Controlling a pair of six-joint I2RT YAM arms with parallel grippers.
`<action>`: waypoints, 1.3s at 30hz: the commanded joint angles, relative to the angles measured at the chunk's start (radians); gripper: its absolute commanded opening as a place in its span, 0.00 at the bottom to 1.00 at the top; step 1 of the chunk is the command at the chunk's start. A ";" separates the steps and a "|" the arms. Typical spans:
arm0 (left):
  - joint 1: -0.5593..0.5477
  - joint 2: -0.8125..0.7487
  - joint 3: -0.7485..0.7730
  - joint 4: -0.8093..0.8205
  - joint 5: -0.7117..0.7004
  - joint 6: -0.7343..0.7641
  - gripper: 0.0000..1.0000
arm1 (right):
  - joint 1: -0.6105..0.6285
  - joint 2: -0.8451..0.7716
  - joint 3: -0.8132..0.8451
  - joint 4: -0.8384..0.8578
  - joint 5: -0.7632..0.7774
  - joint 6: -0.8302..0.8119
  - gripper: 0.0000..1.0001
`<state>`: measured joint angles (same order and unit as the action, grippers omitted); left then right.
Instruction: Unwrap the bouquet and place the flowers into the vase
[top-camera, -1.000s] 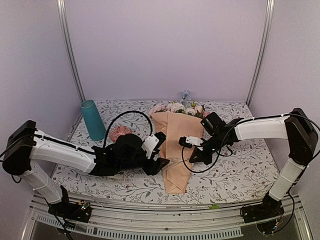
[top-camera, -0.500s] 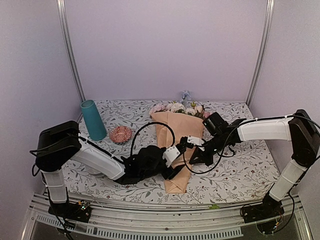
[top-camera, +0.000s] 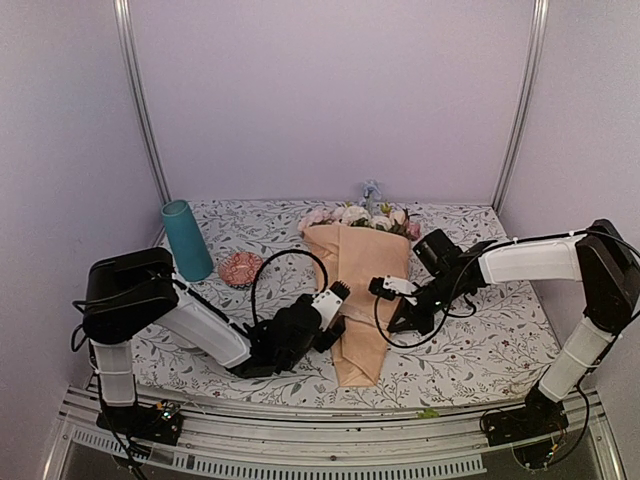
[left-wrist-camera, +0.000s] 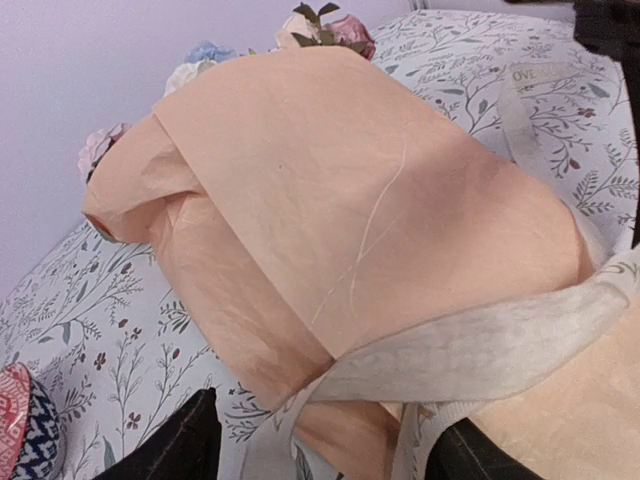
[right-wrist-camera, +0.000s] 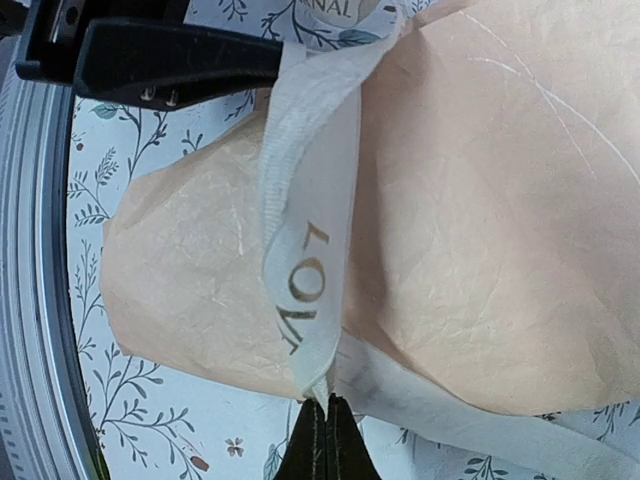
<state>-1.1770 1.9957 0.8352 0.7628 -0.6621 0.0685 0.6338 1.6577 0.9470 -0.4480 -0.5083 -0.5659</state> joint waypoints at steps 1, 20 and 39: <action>-0.002 -0.057 -0.010 0.020 -0.070 -0.055 0.67 | -0.007 0.020 0.001 0.003 -0.008 0.004 0.00; 0.076 -0.017 0.007 -0.136 -0.150 -0.147 0.62 | -0.192 -0.101 -0.091 -0.004 0.155 0.021 0.00; 0.104 -0.360 -0.157 -0.501 0.210 -0.265 0.70 | -0.258 -0.069 0.065 -0.184 0.051 -0.028 0.37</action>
<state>-1.0676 1.7256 0.7059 0.3302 -0.6849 -0.2371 0.3618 1.6169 0.9264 -0.5842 -0.3786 -0.5629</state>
